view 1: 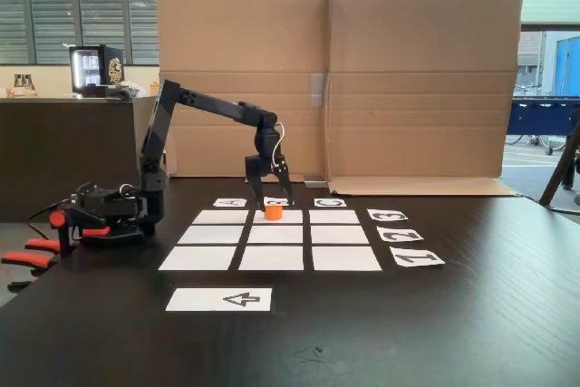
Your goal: Pick up the round, orange token and place it in the grid on square B3.
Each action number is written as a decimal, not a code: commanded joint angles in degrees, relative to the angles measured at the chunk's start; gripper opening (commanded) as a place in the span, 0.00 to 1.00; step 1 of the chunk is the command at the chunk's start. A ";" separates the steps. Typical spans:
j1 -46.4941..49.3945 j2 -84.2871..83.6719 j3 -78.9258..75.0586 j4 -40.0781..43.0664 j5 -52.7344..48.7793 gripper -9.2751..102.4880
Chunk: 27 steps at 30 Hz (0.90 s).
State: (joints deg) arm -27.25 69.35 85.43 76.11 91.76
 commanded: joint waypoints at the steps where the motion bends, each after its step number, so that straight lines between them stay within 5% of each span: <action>1: -0.09 4.48 2.81 -3.52 1.49 0.48; 18: 1.93 64.42 45.79 -22.76 -2.11 0.49; 22: 10.90 81.47 55.81 -26.81 -4.22 0.49; 27: 33.93 100.11 61.87 -27.69 -4.13 0.47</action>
State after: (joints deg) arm -1.76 159.87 145.81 49.48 88.24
